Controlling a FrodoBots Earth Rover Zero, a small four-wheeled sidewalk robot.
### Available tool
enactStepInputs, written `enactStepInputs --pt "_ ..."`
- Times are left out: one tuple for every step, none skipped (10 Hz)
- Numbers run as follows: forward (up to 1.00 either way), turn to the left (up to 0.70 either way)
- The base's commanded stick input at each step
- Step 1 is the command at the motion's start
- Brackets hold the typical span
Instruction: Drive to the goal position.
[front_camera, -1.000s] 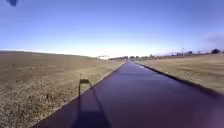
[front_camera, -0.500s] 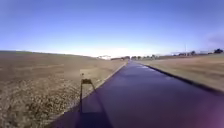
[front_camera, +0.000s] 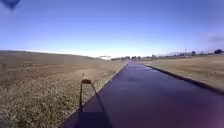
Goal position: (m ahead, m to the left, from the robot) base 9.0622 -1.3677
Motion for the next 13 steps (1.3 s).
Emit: enactStepInputs --pt "1.00 -0.28" --pt "1.00 -0.11" --pt "1.00 0.00" --pt "1.00 0.00" --pt "1.00 0.00" --pt "1.00 -0.04" --pt "1.00 -0.13" --pt "1.00 -0.28" --pt "1.00 -0.26" --pt "1.00 -0.14" --pt "1.00 -0.04" --pt "1.00 0.00" --pt "1.00 0.00"
